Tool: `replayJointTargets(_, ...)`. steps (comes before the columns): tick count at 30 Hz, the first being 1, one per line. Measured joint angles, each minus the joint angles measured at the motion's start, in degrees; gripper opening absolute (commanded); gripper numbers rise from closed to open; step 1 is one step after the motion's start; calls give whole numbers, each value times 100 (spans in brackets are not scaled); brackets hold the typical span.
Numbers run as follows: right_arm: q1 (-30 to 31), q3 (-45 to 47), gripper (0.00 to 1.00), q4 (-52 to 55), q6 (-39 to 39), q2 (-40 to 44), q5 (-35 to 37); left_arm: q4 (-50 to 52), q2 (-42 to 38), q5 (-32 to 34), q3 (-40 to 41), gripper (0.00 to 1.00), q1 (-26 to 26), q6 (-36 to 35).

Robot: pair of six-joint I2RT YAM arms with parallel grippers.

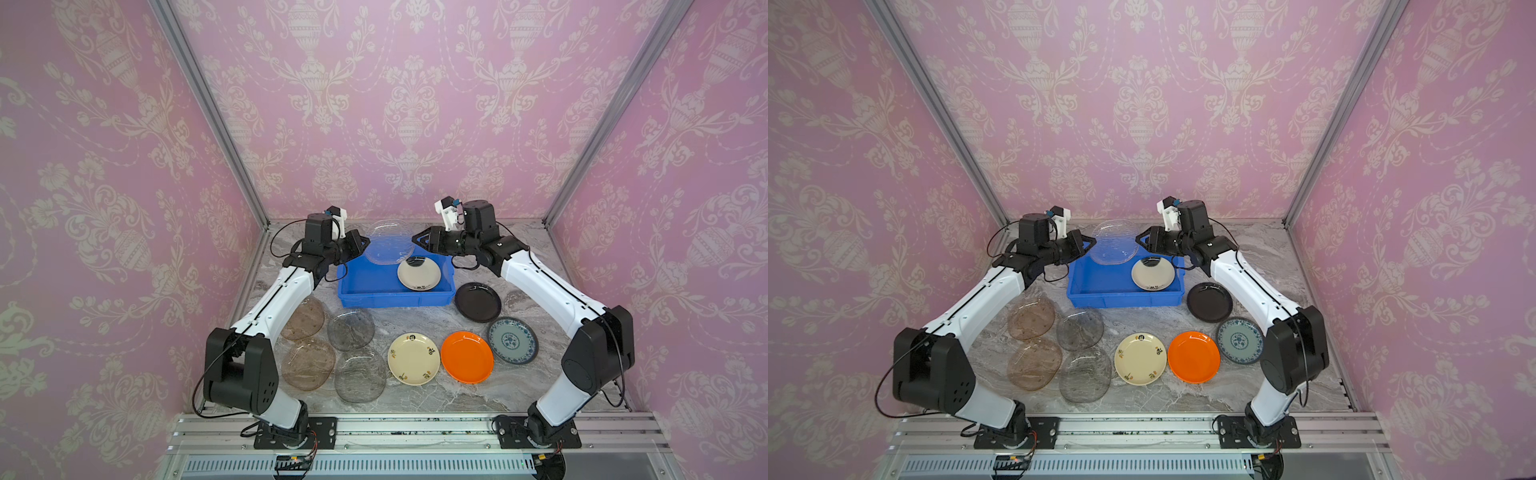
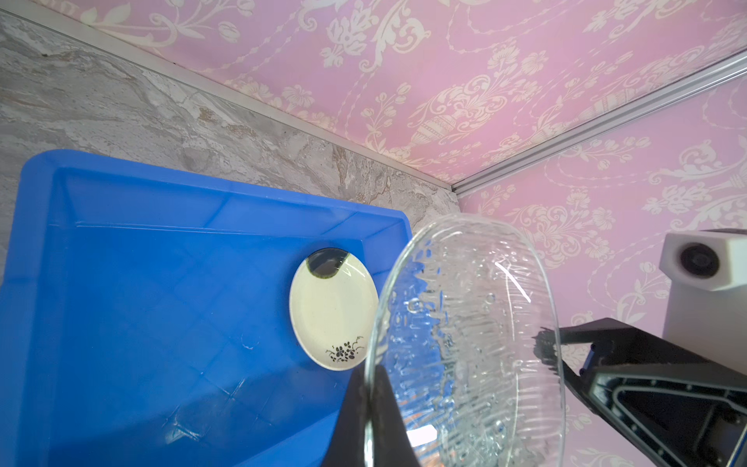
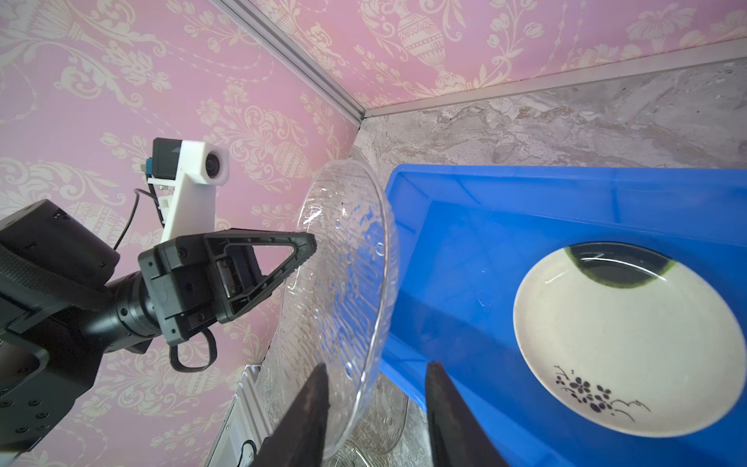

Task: Place the plates into the plastic bin on the countertop
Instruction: Place the plate in the plastic bin.

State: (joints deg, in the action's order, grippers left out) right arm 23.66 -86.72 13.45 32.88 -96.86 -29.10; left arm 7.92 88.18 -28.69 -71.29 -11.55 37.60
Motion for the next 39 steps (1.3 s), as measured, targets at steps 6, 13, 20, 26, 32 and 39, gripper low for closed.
replayJointTargets(6,68,-57,35,83,42,-240,55,302,168,103,-96,0,-153,-173)
replayJointTargets(13,173,-407,16,382,44,-636,245,597,173,402,-326,0,-247,-461)
replayJointTargets(20,199,-546,0,542,164,-793,389,743,170,673,-358,82,-262,-664)
replayJointTargets(26,234,-927,0,730,164,-1115,452,997,131,1432,-348,99,-284,-901)
replayJointTargets(32,350,-1641,0,1137,140,-1803,645,905,-483,2385,258,99,-282,-1224)
replayJointTargets(39,393,-1880,0,1126,326,-2667,597,592,-870,2455,546,99,-205,-1224)
